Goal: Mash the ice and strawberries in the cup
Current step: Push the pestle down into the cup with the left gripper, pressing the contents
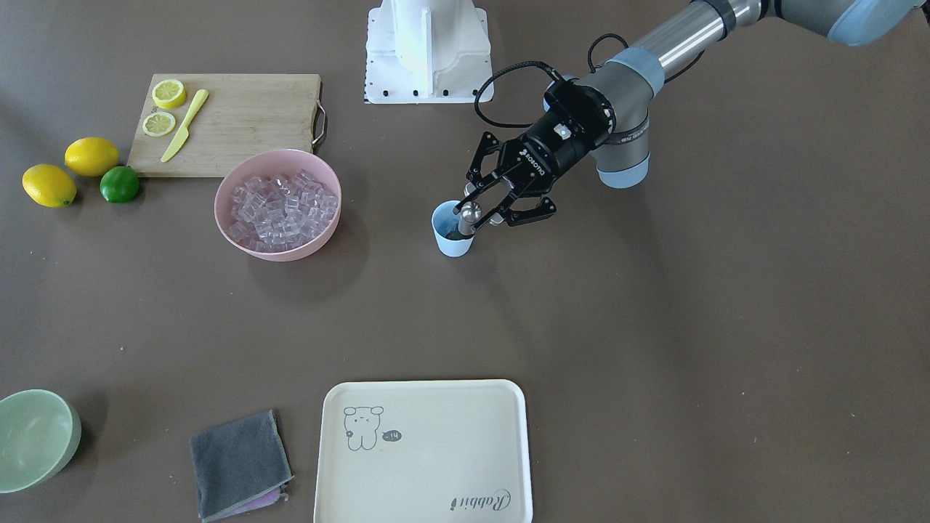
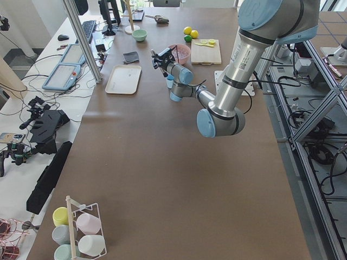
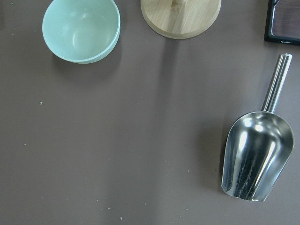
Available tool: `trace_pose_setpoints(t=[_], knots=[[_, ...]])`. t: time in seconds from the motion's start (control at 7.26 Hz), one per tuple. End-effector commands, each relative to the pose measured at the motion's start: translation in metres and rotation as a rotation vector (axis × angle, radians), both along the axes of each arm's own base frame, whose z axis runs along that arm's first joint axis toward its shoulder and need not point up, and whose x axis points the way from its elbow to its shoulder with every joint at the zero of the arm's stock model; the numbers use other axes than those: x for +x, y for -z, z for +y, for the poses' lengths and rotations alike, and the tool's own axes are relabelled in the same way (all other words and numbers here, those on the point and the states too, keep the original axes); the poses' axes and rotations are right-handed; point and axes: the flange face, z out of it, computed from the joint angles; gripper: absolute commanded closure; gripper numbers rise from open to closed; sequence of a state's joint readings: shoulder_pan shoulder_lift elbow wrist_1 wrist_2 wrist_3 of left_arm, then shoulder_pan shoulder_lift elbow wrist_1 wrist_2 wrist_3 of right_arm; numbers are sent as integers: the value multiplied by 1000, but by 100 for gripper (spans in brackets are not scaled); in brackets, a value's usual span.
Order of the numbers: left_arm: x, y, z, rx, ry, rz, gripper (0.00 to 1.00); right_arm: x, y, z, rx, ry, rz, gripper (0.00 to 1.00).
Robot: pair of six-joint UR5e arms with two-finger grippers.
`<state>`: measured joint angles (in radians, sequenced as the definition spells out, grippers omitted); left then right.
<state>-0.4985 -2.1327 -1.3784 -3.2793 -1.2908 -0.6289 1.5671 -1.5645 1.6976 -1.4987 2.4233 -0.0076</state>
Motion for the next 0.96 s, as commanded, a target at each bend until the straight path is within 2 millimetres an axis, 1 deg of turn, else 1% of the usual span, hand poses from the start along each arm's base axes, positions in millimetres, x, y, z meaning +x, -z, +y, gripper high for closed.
trace_pose_setpoints(t=[0.0, 0.14, 0.28, 0.41, 0.55, 0.69, 0.83], knots=[[4, 1, 5, 2, -6, -4, 100, 0, 0, -1, 0, 1, 1, 0], [-12, 18, -1, 18, 9, 24, 100, 0, -1, 1, -3, -1, 1, 0], [-26, 42, -1, 17, 15, 17, 100, 0, -3, 3, -6, -1, 0, 0], [-24, 43, 5, 9, -2, 6, 100, 0, -5, 4, -9, -1, 0, 0], [-3, 39, 30, 15, -45, 32, 100, 0, -5, 4, -8, 0, 1, 0], [8, 25, 31, 5, -45, 27, 100, 1, -5, 3, -6, -1, 6, 0], [22, 7, 32, -4, -52, 12, 100, 1, -7, 5, -10, 0, 6, 0]])
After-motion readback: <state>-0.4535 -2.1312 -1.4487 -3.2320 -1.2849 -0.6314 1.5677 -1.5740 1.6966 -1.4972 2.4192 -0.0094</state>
